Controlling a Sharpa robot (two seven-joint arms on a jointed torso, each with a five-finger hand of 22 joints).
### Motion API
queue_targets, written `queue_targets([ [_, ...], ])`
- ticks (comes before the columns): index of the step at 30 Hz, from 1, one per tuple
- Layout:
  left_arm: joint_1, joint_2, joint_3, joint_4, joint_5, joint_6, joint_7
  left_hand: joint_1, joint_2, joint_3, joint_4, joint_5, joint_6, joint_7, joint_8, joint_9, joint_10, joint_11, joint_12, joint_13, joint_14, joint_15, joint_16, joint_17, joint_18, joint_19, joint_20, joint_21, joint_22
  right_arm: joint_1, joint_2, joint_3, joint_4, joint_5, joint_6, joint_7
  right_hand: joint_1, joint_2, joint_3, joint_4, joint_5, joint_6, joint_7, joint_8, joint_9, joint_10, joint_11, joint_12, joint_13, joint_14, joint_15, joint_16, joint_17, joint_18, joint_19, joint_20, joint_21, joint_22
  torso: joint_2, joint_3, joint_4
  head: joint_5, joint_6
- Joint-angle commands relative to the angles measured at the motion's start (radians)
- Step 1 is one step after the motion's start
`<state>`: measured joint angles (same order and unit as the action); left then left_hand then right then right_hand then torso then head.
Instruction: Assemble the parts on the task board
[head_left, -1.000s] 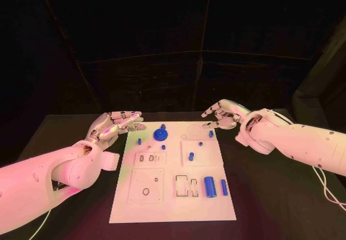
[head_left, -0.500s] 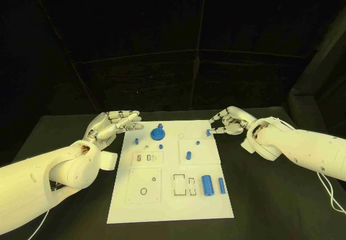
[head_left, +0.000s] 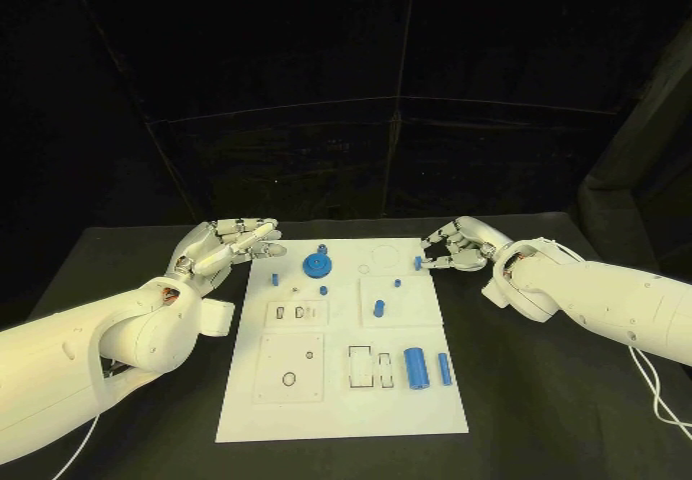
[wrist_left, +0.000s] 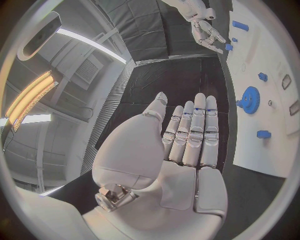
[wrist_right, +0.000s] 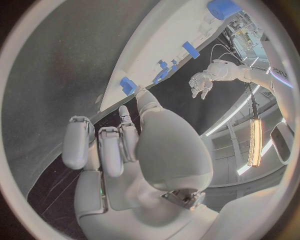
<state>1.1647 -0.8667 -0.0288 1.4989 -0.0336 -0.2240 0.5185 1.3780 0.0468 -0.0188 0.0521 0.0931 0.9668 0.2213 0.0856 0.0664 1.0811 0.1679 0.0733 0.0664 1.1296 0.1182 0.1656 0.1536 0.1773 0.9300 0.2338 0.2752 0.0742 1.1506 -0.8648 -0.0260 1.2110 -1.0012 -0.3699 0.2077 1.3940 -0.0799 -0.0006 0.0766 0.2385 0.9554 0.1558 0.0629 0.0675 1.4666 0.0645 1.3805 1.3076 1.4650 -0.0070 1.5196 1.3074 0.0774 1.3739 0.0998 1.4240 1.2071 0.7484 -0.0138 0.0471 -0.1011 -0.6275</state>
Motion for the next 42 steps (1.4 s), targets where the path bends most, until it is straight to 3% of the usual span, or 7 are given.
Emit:
queue_targets([
  [1,0.001,0.002,0.001,-0.001,-0.004,0.013,0.007,-0.001,0.009,0.002,-0.006,-0.006,0.008,0.0,-0.005,0.001,0.005,-0.003,-0.002,0.0,0.005,-0.002,-0.005,0.001,0.008,0.007,-0.003,-0.005,-0.001,0.001,0.009,0.0,-0.009,0.002,0.02,0.011,0.016,0.003,0.002,-0.008,0.004,-0.008,0.002,0.001,-0.001,0.001,0.004,-0.004,0.108,0.075,0.001,-0.003,0.119,-0.002,-0.004,0.002,-0.003,0.0,0.0,-0.0007,-0.0012,0.001,-0.001],
  [21,0.001,0.003,0.0,-0.005,-0.004,0.012,0.006,-0.001,0.009,0.002,-0.007,-0.006,0.008,0.0,-0.005,0.001,0.005,-0.003,-0.003,0.0,0.006,-0.002,-0.006,0.001,0.008,0.007,-0.003,-0.005,-0.001,-0.005,0.046,0.0,-0.045,-0.031,0.061,0.002,0.028,0.025,0.01,-0.034,-0.017,0.014,-0.002,0.009,0.003,0.003,0.001,-0.002,0.109,0.077,-0.001,0.0,0.128,-0.003,-0.001,0.001,-0.002,0.003,-0.001,0.0001,-0.0011,0.005,-0.008],
  [42,0.001,0.003,0.0,-0.007,-0.004,0.012,0.005,-0.001,0.009,0.002,-0.007,-0.006,0.008,0.0,-0.005,0.001,0.005,-0.003,-0.003,0.0,0.006,-0.002,-0.006,0.001,0.008,0.007,-0.003,-0.005,-0.001,-0.005,0.056,0.001,-0.054,-0.076,0.067,-0.029,0.014,0.066,0.035,-0.058,-0.029,0.108,-0.028,0.049,0.01,0.014,-0.022,0.012,0.122,0.078,-0.02,0.001,0.135,-0.004,0.005,-0.015,0.001,0.012,-0.001,0.0007,-0.001,0.003,-0.01],
])
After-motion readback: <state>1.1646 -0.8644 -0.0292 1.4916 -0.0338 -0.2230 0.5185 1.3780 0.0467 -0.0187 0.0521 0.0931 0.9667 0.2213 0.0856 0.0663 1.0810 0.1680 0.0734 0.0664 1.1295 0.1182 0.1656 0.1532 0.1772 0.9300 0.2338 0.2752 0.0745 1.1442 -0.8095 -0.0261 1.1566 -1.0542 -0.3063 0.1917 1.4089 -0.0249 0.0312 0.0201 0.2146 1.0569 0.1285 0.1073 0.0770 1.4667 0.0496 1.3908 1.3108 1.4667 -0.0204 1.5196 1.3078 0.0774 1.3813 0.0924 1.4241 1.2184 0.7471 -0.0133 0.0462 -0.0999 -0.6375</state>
